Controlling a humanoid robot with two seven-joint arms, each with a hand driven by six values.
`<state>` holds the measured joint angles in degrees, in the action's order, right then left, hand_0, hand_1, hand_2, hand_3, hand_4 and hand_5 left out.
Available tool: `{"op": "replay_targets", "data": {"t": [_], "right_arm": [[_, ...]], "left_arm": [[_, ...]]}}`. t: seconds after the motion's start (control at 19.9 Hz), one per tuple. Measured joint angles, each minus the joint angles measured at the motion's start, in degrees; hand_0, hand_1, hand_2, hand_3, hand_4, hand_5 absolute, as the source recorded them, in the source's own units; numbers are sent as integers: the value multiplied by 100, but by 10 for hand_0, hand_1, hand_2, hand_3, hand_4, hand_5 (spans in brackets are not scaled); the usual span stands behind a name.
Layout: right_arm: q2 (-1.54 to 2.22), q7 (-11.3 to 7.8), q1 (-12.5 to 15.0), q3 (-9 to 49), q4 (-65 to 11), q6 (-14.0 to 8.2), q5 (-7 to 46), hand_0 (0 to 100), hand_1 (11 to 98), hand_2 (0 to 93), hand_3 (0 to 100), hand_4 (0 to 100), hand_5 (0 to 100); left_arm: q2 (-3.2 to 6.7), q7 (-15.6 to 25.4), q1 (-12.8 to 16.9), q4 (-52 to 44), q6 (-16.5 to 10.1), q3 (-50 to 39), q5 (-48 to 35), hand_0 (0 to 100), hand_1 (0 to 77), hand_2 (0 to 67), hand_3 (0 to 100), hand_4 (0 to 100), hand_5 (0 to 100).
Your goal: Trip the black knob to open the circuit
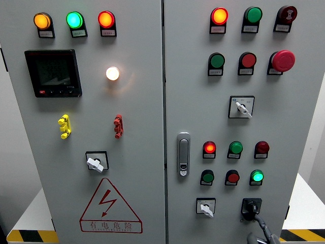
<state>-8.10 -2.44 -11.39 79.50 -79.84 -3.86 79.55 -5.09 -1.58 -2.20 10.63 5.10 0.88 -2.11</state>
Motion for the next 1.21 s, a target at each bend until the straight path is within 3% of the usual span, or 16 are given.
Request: {"op": "replay_targets", "data": {"t": [0.2, 0.4, 0.5, 0.55, 0.6, 0.75, 0.9, 1.21], "right_arm": [[37, 2, 53, 115, 2, 2, 0, 1000, 533, 10, 988, 1000, 1000], [127, -17, 219, 219, -53, -1, -1, 999, 491, 57, 970, 975, 1000], [163, -19, 402, 229, -181, -1, -1, 1000, 470, 89, 867, 821, 1000], [179, -19, 504, 228, -271, -1, -1, 1000, 466, 92, 760, 678, 1000], [187, -20, 602, 220, -365, -1, -1, 1000, 465, 92, 645, 542, 829], [194, -20, 802, 201, -591, -1, 6, 1000, 458, 88, 458, 363, 631], [194, -26, 898, 181, -745, -1, 32, 1000, 456, 50, 357, 275, 524], [192, -25, 1104, 162, -945, -1, 104, 1000, 458, 41, 281, 204, 418]], "left_arm": [[-1, 0, 0, 0, 0, 0, 0, 0, 0, 195, 262, 98, 86], [-1, 0, 0, 0, 0, 0, 0, 0, 0, 194, 262, 98, 86], [-1, 1, 0, 0, 0, 0, 0, 0, 0, 194, 262, 98, 86], [-1, 1, 0, 0, 0, 0, 0, 0, 0, 194, 262, 98, 86], [-1, 1, 0, 0, 0, 0, 0, 0, 0, 194, 262, 98, 86], [-1, 1, 0, 0, 0, 0, 0, 0, 0, 194, 262, 98, 86], [-1, 0, 0, 0, 0, 0, 0, 0, 0, 194, 262, 98, 86], [-1, -1, 0, 0, 0, 0, 0, 0, 0, 195, 262, 98, 86]]}}
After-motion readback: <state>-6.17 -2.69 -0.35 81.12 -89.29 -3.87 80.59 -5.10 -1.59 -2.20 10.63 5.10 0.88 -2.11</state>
